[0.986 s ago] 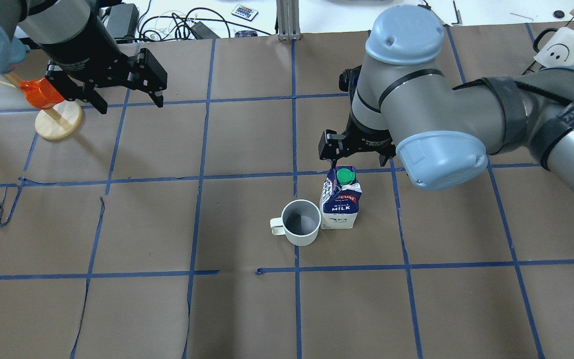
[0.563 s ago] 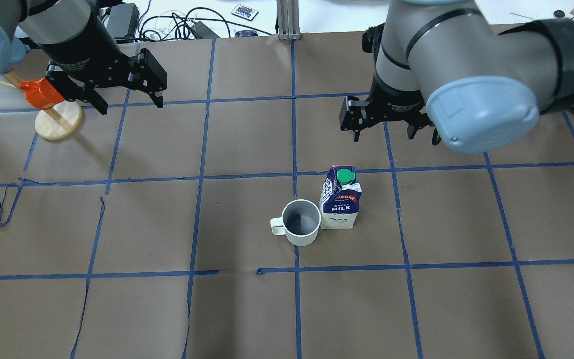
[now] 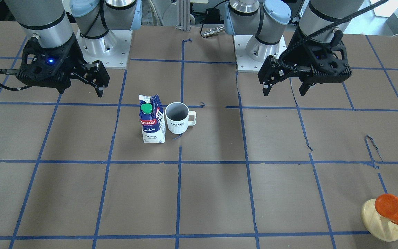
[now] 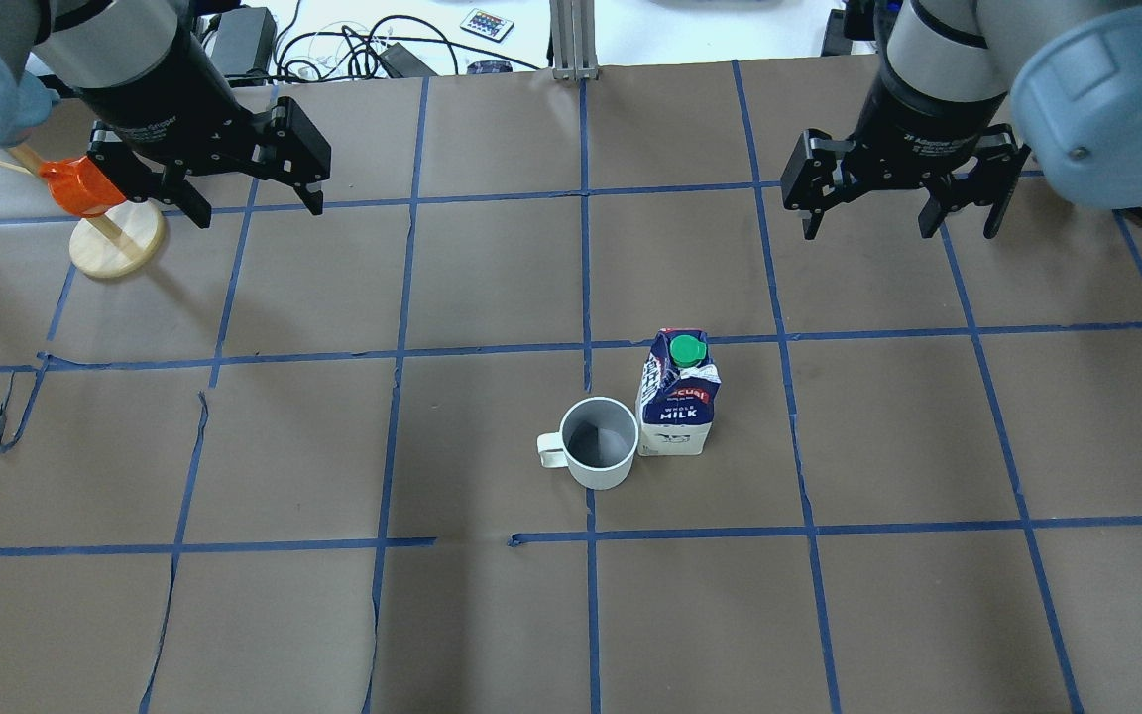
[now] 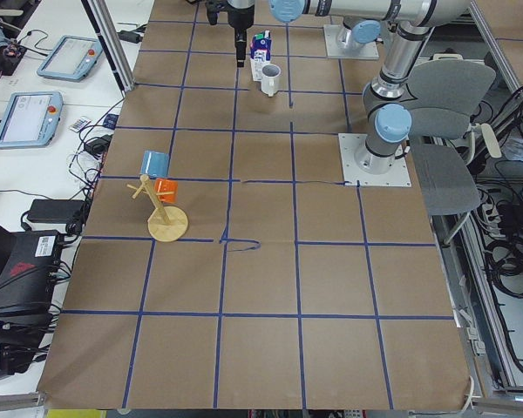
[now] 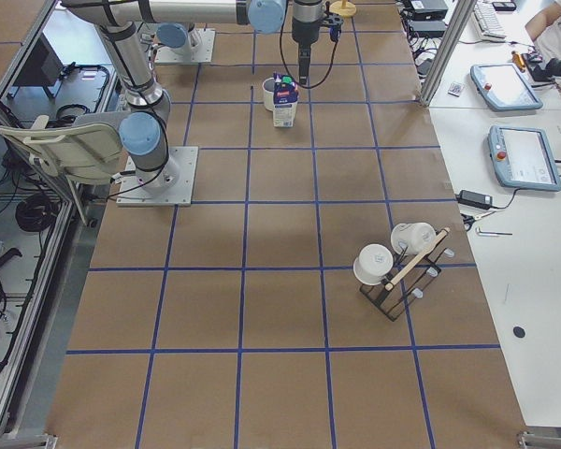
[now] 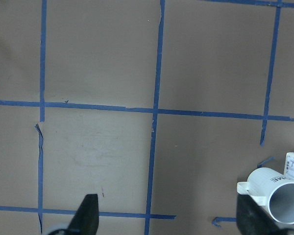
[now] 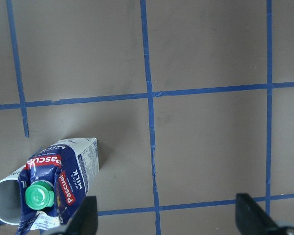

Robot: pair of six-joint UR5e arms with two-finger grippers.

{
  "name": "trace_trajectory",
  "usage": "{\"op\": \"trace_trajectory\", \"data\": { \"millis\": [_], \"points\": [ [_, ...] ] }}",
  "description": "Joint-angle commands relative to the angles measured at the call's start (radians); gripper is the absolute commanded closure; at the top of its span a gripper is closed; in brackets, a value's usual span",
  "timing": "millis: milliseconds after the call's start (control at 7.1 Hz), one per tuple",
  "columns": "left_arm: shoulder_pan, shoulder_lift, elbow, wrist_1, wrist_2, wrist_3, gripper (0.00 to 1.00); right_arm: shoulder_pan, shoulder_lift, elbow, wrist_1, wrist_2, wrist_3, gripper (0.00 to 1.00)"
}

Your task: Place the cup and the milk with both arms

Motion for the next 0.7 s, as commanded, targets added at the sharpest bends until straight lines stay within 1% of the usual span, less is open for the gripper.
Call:
{"op": "trace_trajectory", "data": {
  "millis": [0, 423, 563],
  "points": [
    [0.000, 0.002, 0.000, 0.000, 0.000, 0.000, 0.00, -0.016, -0.003, 0.001, 0.017, 0.003, -0.021, 0.00],
    [0.000, 0.002, 0.000, 0.000, 0.000, 0.000, 0.00, -0.016, -0.018, -0.004, 0.020, 0.047, -0.021, 0.00],
    [0.000, 0.002, 0.000, -0.002, 0.000, 0.000, 0.00, -0.015, -0.013, -0.002, 0.017, 0.049, -0.021, 0.00]
  ]
}}
